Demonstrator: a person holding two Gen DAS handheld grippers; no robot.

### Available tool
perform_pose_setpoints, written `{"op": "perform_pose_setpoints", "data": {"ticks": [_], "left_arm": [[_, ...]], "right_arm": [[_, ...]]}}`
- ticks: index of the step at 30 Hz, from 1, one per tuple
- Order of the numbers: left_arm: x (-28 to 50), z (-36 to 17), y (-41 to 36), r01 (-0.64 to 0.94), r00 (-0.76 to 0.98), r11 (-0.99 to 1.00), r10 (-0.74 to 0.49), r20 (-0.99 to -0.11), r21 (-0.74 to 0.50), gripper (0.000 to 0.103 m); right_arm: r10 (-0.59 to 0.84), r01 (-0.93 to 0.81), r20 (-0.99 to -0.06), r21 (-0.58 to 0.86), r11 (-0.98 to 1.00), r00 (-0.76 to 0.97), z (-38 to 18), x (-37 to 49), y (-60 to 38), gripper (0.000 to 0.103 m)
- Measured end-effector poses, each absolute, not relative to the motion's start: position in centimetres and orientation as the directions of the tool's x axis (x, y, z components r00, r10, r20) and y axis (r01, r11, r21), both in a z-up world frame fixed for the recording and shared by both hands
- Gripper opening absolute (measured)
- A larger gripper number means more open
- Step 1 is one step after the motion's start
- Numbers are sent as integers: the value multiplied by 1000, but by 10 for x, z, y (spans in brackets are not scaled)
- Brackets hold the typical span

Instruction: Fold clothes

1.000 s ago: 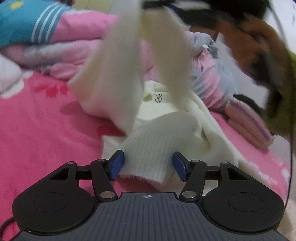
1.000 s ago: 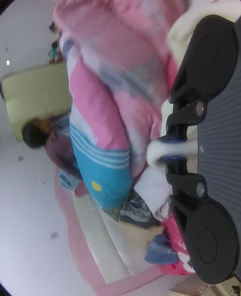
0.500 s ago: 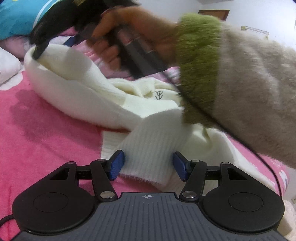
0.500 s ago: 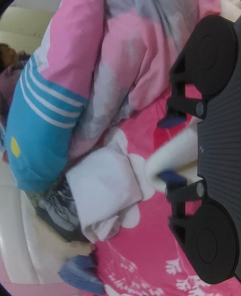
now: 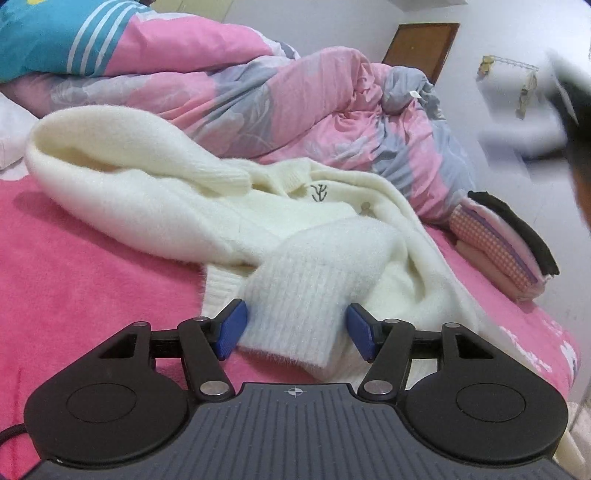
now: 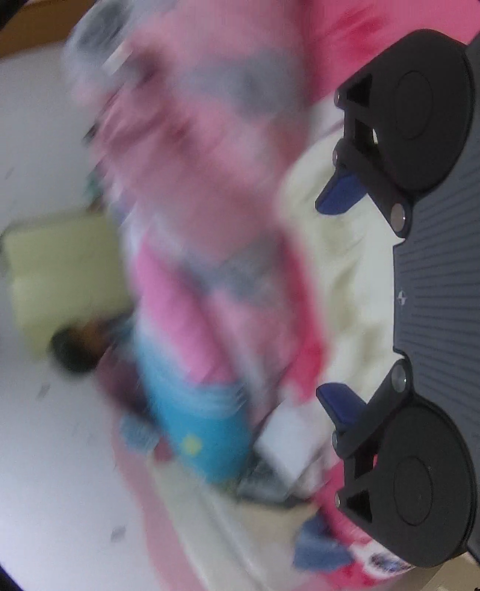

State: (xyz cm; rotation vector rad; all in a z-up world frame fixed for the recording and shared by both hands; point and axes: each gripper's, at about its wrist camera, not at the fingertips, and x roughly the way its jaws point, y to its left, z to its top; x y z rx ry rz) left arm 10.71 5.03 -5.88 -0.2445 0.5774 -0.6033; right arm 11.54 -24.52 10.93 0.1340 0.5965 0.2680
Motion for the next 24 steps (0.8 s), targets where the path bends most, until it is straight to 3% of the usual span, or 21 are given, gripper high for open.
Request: {"op": "perform_pose_setpoints", "data": {"ticks": [6,9,10,11,12,13,14,18,24], "left_arm": [[108,-60,50,460,676,799,-598,-430,-388,61],[107,-61,51,457,676,795,-601,-425,-398,61],[108,-62,52,456,676,794,-603,-424,-403,61],[108,-62,52,454,676,792,-604,-422,-407,61],[108,-62,53,453,675,791,-605,-421,-411,61],[108,-62,53,452,675,791,-606,-421,-412,61],[108,-62,53,452,675,791,-606,-421,-414,61],[107,-62,53,451,676,792,-604,-421,-412,61],[107,-62,54,450,673,791,-606,-424,-414,61]], "right_arm": [[144,32,-805,199,980,576,0,44,-291,101],[115,17,-814,152,988,570,-33,16,-281,91],[116,-6,-800,139,990,588,-31,11,-278,84],[117,-28,-787,126,992,606,-30,7,-274,68],[119,-49,-773,113,992,624,-28,2,-271,45],[131,-54,-768,125,991,627,-25,3,-270,35],[116,-47,-758,112,993,641,-19,4,-272,17],[32,2,-692,48,999,721,10,16,-291,17],[-170,162,-554,-64,985,815,67,103,-342,17]]}}
